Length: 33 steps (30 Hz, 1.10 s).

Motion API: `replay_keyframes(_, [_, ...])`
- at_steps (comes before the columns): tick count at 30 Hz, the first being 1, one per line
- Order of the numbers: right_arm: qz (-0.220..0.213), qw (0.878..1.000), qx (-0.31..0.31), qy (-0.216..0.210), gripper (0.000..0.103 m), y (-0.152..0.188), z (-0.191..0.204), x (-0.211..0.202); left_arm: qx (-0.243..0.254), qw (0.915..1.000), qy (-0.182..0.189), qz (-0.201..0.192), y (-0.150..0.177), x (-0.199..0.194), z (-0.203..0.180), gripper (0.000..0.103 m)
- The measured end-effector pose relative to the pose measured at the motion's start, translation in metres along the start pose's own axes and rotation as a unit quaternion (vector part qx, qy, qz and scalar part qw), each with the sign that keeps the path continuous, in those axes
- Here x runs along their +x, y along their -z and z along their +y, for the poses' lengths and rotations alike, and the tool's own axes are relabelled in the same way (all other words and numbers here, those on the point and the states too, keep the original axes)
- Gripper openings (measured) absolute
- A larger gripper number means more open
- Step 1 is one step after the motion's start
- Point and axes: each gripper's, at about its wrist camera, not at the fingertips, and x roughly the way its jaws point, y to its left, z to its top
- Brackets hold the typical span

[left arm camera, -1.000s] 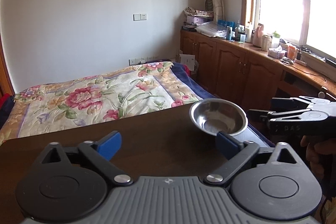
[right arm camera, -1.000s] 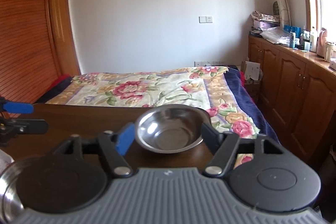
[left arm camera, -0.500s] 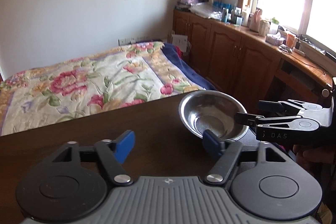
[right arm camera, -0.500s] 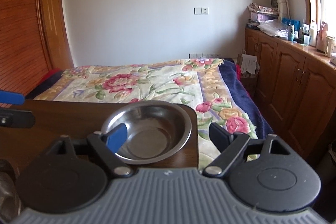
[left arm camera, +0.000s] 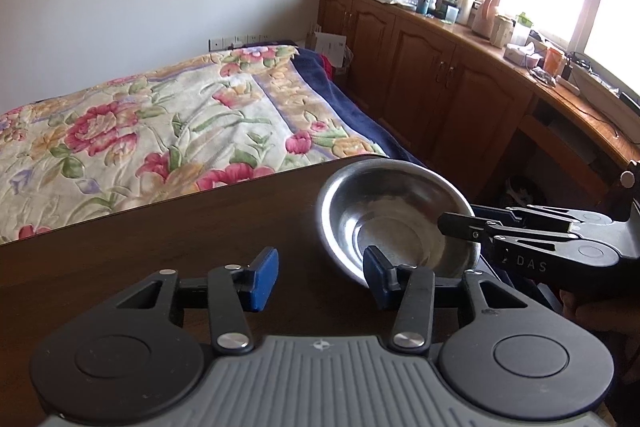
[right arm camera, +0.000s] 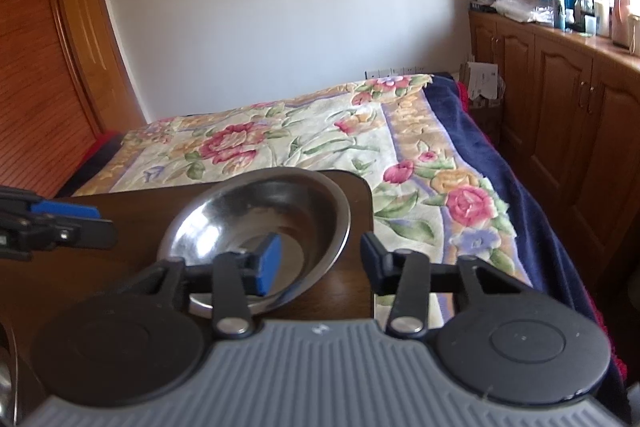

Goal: Organize plates and bowls

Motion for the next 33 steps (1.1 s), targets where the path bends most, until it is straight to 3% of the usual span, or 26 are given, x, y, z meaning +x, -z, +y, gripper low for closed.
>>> replay_keyframes(5, [0.007, 1.000, 0.006, -0.016, 0.026, 0.000, -0.003, 0.003, -0.003, 0.9999, -0.006, 0.014, -0.004, 0.012, -0.002, 0.049])
replay_keyframes(18, [0.020, 1.000, 0.004, -0.024, 0.022, -0.001, -0.001, 0.010, -0.034, 0.9988, 0.002, 0.034, -0.009, 0.025, 0.011, 0.030])
replay_keyframes(23, [0.022, 0.999, 0.004, -0.027, 0.021, 0.000, 0.001, 0.011, -0.031, 0.9984, 0.011, 0.046, -0.007, 0.027, 0.011, 0.016])
replay_keyframes(33, [0.032, 0.998, 0.021, -0.043, 0.017, 0.002, 0.008, 0.011, -0.043, 0.9984, 0.010, 0.037, -0.005, 0.003, 0.015, 0.012])
